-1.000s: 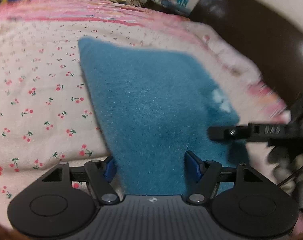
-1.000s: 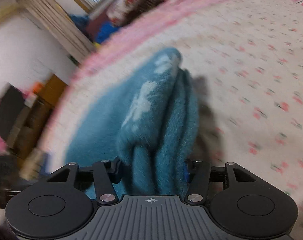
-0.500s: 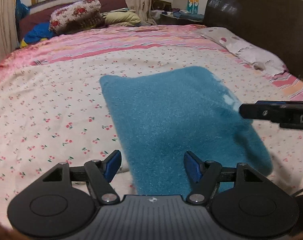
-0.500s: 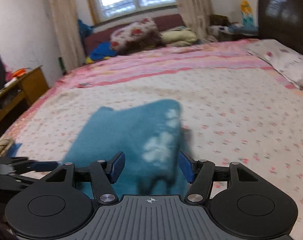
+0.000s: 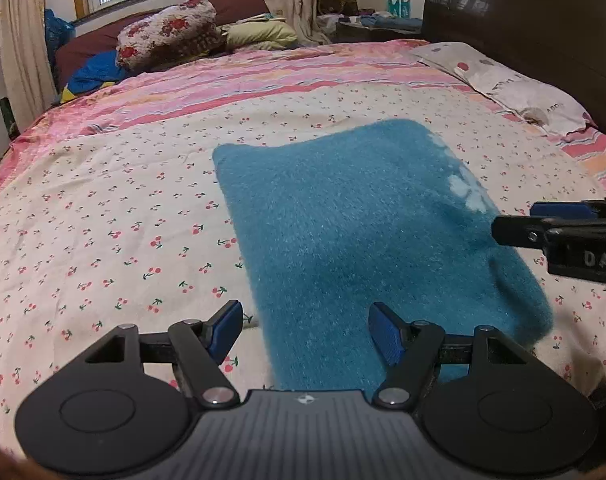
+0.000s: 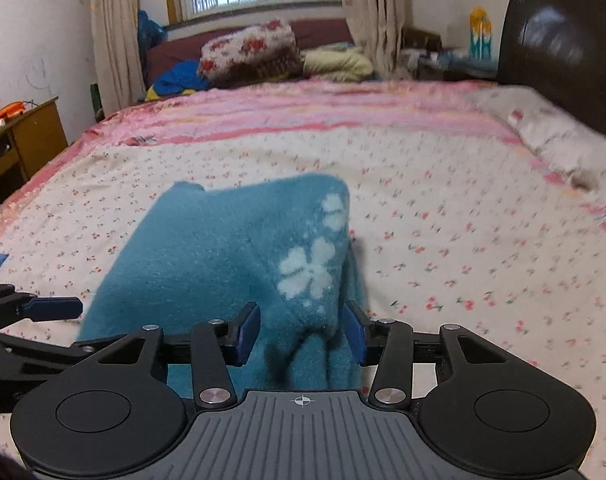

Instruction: Fold small clothes

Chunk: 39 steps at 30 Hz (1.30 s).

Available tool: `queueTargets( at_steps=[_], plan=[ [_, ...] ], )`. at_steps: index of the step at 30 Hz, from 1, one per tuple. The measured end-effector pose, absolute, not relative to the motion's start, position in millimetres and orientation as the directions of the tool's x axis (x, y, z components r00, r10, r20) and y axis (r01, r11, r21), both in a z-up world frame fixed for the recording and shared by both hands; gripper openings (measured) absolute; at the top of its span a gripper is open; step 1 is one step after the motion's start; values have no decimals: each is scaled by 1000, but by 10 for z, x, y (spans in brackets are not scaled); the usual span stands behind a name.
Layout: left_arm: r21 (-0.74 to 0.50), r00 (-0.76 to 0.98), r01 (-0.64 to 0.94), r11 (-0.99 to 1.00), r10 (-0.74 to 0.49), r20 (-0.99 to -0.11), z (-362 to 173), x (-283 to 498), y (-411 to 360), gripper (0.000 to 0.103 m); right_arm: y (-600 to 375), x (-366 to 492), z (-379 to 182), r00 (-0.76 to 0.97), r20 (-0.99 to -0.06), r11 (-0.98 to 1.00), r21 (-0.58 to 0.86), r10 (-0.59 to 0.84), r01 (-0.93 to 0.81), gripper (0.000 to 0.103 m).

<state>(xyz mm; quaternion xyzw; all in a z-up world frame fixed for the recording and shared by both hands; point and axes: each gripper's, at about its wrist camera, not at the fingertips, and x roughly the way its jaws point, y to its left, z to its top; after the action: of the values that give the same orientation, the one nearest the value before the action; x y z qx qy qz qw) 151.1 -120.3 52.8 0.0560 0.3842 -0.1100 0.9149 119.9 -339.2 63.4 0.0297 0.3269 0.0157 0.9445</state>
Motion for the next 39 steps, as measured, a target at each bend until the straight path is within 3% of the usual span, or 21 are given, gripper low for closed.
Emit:
queueTargets(
  at_steps=[6, 39],
  plan=[
    [43, 701, 210, 977, -120, -703, 565, 1358, -1193, 83, -3235, 922, 616, 782, -621, 997, 72, 63, -23, 46],
    [52, 694, 172, 984, -84, -715, 449, 841, -1213, 91, -3180, 359, 400, 767, -640, 983, 166, 44, 82, 52]
  ],
)
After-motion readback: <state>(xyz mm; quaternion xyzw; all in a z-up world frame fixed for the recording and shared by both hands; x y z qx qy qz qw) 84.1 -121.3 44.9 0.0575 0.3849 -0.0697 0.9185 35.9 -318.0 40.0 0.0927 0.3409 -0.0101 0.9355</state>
